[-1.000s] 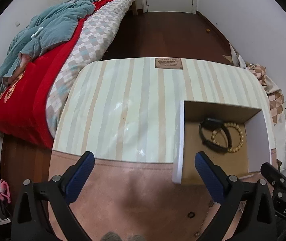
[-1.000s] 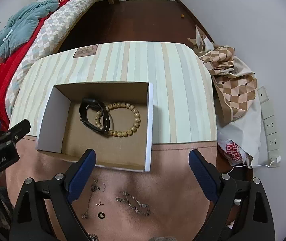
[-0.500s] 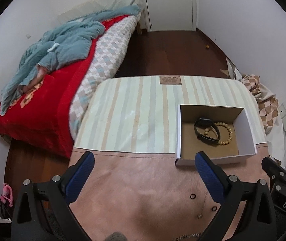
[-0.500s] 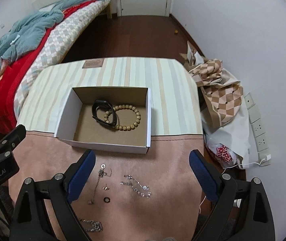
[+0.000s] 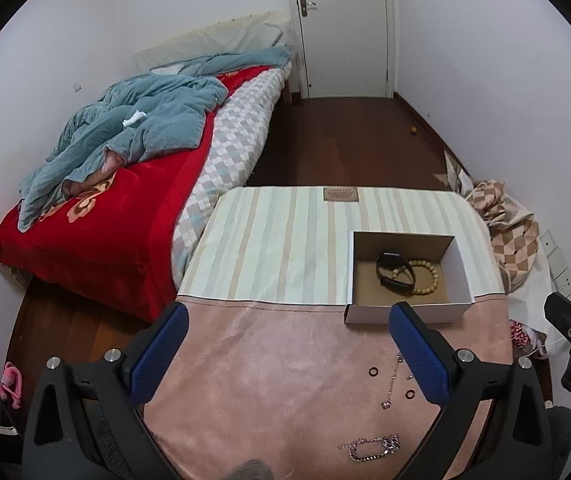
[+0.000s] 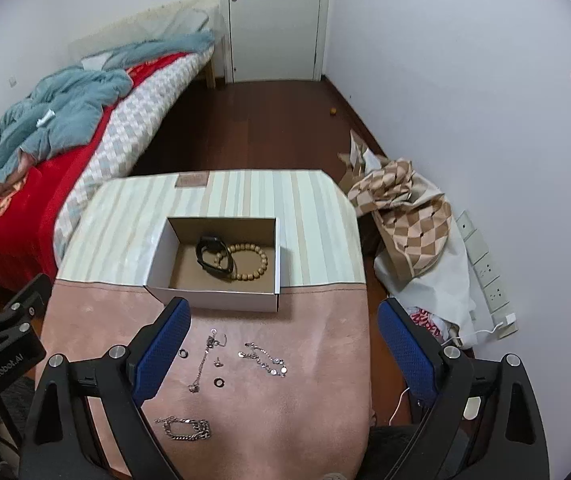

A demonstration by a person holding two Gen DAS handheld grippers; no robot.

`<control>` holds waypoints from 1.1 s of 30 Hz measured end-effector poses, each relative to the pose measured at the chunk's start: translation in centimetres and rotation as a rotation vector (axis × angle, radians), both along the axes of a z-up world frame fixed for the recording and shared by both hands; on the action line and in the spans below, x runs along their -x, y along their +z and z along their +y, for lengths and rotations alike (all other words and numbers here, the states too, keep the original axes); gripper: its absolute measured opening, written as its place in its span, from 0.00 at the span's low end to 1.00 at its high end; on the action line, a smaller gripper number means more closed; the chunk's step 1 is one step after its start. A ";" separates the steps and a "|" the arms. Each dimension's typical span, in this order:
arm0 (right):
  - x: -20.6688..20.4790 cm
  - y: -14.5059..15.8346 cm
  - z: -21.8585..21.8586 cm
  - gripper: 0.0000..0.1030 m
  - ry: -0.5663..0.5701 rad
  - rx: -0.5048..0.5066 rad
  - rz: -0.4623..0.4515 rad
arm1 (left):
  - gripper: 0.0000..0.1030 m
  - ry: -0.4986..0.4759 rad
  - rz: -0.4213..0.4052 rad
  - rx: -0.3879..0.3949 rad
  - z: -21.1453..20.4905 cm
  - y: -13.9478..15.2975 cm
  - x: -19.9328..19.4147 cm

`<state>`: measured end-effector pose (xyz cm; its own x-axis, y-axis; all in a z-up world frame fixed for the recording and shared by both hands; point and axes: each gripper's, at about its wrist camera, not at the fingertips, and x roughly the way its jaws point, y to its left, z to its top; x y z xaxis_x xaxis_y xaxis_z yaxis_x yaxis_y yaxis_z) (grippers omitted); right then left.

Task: Organize jewelry
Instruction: 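Lift both tools back from the box over the table, then grasp the silver necklace with the left tool while the right tool grasps the silver chain bracelet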

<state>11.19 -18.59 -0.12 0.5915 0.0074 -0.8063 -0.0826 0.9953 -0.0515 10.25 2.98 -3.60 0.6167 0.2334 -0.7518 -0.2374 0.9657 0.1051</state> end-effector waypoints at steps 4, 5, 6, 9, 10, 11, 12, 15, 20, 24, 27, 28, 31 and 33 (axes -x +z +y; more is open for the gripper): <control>1.5 1.4 -0.3 0.93 -0.002 -0.027 -0.016 | 0.99 -0.006 -0.022 0.011 -0.3 1.1 1.2; 1.8 1.6 -0.3 0.93 -0.002 -0.032 -0.017 | 0.99 -0.009 -0.028 0.010 -0.4 1.2 1.5; 2.2 1.6 -0.5 0.93 -0.004 -0.038 -0.016 | 0.99 -0.010 -0.030 0.011 -0.5 1.3 1.6; 3.0 1.3 -0.8 0.93 -0.012 -0.046 -0.008 | 0.99 -0.015 -0.026 0.013 -0.7 0.9 1.9; 3.2 0.9 -0.9 0.93 -0.017 -0.047 -0.002 | 0.99 -0.017 -0.021 0.014 -0.8 0.6 2.0; 3.3 0.5 -1.1 0.93 -0.022 -0.044 0.005 | 0.99 -0.019 -0.011 0.013 -0.9 0.1 2.0; 3.4 0.0 -1.2 0.93 -0.027 -0.040 0.016 | 0.99 -0.021 -0.003 0.013 -1.0 -0.2 1.9; 3.0 -1.7 -1.8 0.93 -0.043 -0.041 0.053 | 0.99 -0.027 0.030 0.012 -1.3 -1.7 1.6; 2.0 -5.3 -3.1 0.93 -0.077 -0.029 0.126 | 0.99 -0.026 0.080 0.009 -1.5 -4.2 1.2; 1.2 -8.5 -4.0 0.93 -0.097 -0.036 0.188 | 0.99 -0.027 0.123 0.003 -1.5 -6.5 0.8; 0.7 -11.4 -4.6 0.93 -0.092 -0.065 0.237 | 0.99 -0.042 0.161 0.009 -1.3 -8.5 0.4; 0.5 -12.3 -4.7 0.93 -0.089 -0.074 0.251 | 0.99 -0.044 0.174 0.001 -1.2 -9.3 0.4; 0.1 -15.3 -4.6 0.93 -0.073 -0.073 0.286 | 0.99 -0.029 0.220 -0.024 -0.5 -11.5 0.2; -0.2 -17.2 -4.4 0.93 -0.063 -0.071 0.307 | 0.99 -0.018 0.252 -0.027 0.1 -12.9 0.1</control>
